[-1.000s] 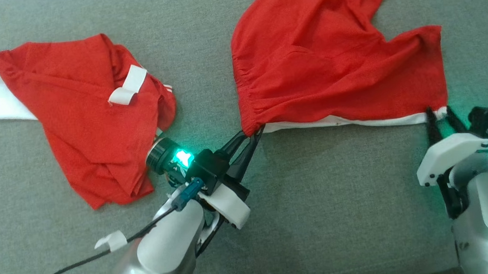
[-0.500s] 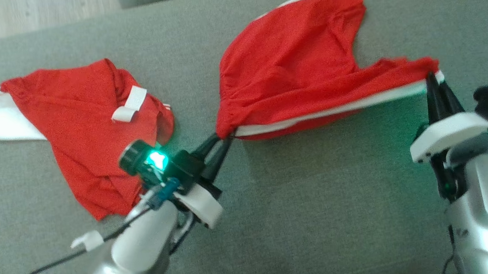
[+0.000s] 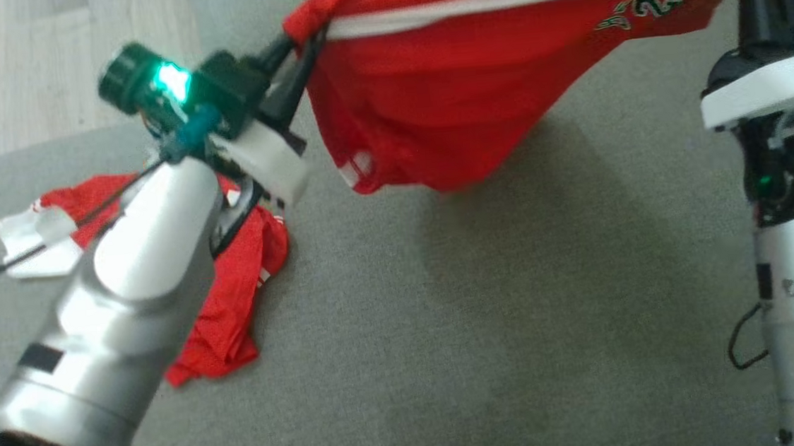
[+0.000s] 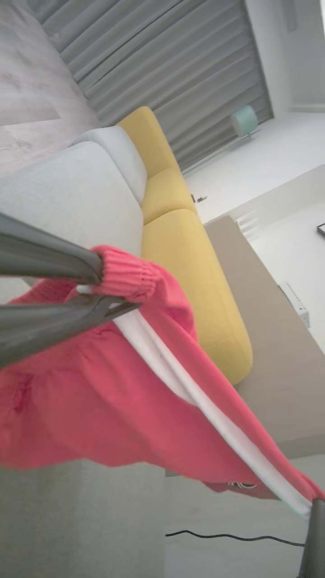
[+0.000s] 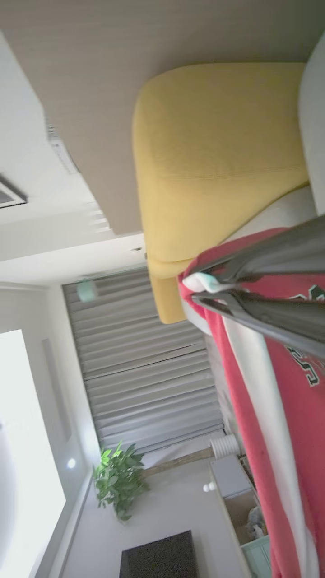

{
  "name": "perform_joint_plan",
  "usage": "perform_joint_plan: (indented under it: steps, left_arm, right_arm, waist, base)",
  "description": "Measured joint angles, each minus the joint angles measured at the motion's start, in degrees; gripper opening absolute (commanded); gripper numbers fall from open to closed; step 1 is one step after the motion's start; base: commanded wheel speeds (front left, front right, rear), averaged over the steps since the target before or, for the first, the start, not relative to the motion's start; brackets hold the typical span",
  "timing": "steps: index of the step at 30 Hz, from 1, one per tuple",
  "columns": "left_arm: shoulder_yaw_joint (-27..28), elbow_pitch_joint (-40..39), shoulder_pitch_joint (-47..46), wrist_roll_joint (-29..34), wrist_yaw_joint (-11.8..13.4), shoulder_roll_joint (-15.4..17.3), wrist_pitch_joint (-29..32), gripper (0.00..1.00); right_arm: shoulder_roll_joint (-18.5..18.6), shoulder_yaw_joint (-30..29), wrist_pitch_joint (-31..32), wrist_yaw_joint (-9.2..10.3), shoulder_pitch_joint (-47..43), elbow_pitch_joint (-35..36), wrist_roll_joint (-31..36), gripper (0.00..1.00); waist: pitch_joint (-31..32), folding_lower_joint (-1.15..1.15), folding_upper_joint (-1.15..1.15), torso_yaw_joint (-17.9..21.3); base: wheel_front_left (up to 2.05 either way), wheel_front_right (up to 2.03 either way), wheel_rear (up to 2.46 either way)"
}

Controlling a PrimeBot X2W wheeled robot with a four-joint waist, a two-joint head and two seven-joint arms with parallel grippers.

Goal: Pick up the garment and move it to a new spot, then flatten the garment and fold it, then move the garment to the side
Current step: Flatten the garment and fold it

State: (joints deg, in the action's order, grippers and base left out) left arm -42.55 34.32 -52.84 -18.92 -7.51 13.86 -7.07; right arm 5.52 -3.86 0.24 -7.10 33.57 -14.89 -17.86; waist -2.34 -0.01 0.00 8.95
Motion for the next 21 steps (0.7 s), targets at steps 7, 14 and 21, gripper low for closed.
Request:
perform_joint_plan:
  steps: [7,14,21]
  left_arm:
    - [0.3,-0.7,-3.6,-4.5,-0.1,0.3,3.2,0.00]
    - [-0.9,-6.6,1.2,-13.5,-0.1,2.6,11.7,0.00]
    - [-0.6,-10.1,0.5,-16.0,-0.1,5.8,18.0,0.00]
  right_arm:
    - [1.0,0.1,0.7,0.00,-0.9,6.4,0.3,0.00]
    - [0.3,-2.6,6.7,0.00,-8.0,11.7,3.6,0.00]
    - [0.1,-2.0,11.4,-0.01,-4.2,11.0,7.3,0.00]
  waist:
    - [2.9,0.00,0.00,-0.1]
    - [3.0,0.00,0.00,-0.8]
    - [-2.0,0.01,0.00,-0.6]
  base:
    - [0.00,0.00,0.00]
    - [0.00,0.00,0.00]
    - [0.00,0.00,0.00]
